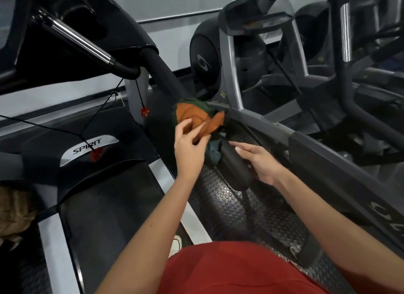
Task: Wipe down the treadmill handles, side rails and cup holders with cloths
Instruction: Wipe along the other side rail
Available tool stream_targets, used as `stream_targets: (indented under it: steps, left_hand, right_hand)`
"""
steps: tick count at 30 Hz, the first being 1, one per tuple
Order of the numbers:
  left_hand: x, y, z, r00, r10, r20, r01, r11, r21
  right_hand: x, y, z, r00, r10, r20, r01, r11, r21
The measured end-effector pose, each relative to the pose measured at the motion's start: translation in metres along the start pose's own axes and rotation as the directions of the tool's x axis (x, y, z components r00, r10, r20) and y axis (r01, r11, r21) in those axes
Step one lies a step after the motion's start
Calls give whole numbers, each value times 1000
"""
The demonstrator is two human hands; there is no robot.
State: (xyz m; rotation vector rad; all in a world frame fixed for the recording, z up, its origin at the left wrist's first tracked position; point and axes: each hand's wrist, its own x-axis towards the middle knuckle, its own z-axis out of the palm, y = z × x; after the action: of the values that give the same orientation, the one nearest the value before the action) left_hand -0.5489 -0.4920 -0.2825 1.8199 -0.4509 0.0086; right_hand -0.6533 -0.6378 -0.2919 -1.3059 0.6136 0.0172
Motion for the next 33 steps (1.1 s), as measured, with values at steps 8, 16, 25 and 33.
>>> stream_targets:
  steps: [8, 16, 25, 33]
  left_hand:
    - [-38, 19, 0, 938, -270, 216, 321, 913, -252]
    - [-24, -1, -32, 877, -64, 477, 140, 982, -126]
    - [-8, -27, -23, 930, 33, 367, -28, 999, -19]
    - [24, -37, -25, 974, 24, 224, 11, 988, -157]
  right_hand:
    - [-2, -4, 4, 998, 34, -47, -26, 986, 167]
    - [-9, -55, 9, 912, -409, 12, 396, 875, -277]
    - [21, -72, 25, 879, -210, 429, 476, 469, -744]
    - [56, -88, 41, 881, -309, 358, 471, 507, -722]
